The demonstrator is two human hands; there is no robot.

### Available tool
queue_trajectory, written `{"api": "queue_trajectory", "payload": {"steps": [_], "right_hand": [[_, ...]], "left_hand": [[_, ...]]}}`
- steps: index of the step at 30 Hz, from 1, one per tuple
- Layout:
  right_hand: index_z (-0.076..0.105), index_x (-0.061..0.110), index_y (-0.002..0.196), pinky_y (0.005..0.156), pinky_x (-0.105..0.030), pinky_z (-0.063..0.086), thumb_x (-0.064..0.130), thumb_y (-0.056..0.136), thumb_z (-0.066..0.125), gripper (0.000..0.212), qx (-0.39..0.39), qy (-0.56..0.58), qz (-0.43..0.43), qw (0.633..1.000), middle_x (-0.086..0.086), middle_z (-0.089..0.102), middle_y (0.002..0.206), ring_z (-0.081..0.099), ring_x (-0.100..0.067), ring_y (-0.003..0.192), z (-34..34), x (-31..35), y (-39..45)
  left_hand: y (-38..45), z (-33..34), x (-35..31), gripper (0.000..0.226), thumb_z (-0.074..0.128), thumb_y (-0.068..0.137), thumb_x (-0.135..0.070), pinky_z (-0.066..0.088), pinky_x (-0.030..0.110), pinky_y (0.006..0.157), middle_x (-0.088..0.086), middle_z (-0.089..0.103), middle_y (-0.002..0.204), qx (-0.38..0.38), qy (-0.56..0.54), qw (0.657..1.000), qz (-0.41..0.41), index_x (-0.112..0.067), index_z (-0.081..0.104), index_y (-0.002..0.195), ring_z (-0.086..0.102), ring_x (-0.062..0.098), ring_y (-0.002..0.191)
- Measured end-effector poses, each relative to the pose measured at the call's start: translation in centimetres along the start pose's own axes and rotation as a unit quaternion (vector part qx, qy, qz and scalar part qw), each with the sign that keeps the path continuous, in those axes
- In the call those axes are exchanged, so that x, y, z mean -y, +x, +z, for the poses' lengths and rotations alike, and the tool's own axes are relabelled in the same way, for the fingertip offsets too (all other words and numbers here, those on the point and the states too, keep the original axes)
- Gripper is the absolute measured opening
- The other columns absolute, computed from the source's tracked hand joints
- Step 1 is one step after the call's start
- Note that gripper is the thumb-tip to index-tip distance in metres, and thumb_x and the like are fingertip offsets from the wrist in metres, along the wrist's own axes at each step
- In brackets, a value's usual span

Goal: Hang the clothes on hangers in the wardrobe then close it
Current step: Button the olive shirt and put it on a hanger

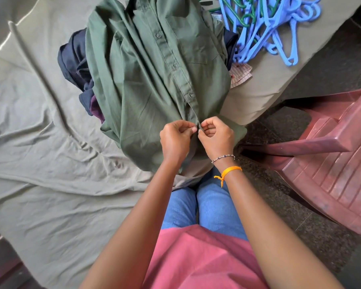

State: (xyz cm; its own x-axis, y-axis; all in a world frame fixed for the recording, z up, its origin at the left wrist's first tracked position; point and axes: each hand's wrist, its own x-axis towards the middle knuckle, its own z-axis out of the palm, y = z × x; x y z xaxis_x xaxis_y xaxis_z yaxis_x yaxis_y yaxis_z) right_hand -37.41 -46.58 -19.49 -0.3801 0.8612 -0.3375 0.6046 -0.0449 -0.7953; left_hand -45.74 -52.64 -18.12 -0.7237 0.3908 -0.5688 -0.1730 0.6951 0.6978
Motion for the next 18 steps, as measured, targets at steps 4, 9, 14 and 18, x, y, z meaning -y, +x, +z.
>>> {"api": "queue_trajectory", "payload": {"steps": [4, 9, 14, 18], "right_hand": [[0.064, 0.008, 0.082, 0.06, -0.009, 0.049, -0.004, 0.075, 0.068, 0.015, 0.014, 0.056, 0.005, 0.998, 0.013, 0.059, 0.066, 0.057, 0.008, 0.056, 0.0, 0.1, -0.6], [0.062, 0.012, 0.082, 0.063, -0.012, 0.051, -0.004, 0.076, 0.068, 0.019, 0.019, 0.088, 0.006, 0.996, 0.012, 0.061, 0.069, 0.058, 0.007, 0.057, -0.3, 0.1, -0.8], [0.065, 0.012, 0.084, 0.067, -0.013, 0.052, -0.003, 0.079, 0.065, 0.016, 0.046, 0.092, 0.0, 0.995, 0.011, 0.064, 0.073, 0.06, 0.007, 0.061, -0.8, 0.0, -0.8], [0.067, 0.013, 0.08, 0.069, -0.015, 0.052, -0.004, 0.08, 0.063, 0.017, 0.069, 0.08, -0.012, 0.994, 0.01, 0.065, 0.072, 0.062, 0.005, 0.063, -1.3, 0.2, -0.2]], "left_hand": [[-0.4, -0.1, 0.4, 0.013, 0.07, 0.082, -0.011, 0.056, 0.031, 0.079, -0.004, 0.068, 0.067, 0.007, -0.013, 1.0, -0.007, -0.021, 0.071, 0.074, 0.065, 0.011, 0.068], [-0.6, -0.4, 0.2, 0.012, 0.071, 0.081, -0.009, 0.045, 0.009, 0.064, -0.009, 0.063, 0.064, 0.024, -0.037, 0.999, -0.02, -0.019, 0.07, 0.074, 0.057, 0.001, 0.061], [-0.4, -0.5, 0.6, 0.011, 0.074, 0.079, -0.01, 0.048, 0.017, 0.071, -0.005, 0.068, 0.068, 0.033, -0.067, 0.997, -0.035, -0.019, 0.072, 0.073, 0.06, 0.002, 0.064], [-0.1, -0.7, 0.8, 0.014, 0.078, 0.076, -0.009, 0.052, 0.021, 0.076, -0.002, 0.069, 0.067, 0.046, -0.12, 0.99, -0.059, -0.02, 0.071, 0.07, 0.062, 0.005, 0.065]]}}
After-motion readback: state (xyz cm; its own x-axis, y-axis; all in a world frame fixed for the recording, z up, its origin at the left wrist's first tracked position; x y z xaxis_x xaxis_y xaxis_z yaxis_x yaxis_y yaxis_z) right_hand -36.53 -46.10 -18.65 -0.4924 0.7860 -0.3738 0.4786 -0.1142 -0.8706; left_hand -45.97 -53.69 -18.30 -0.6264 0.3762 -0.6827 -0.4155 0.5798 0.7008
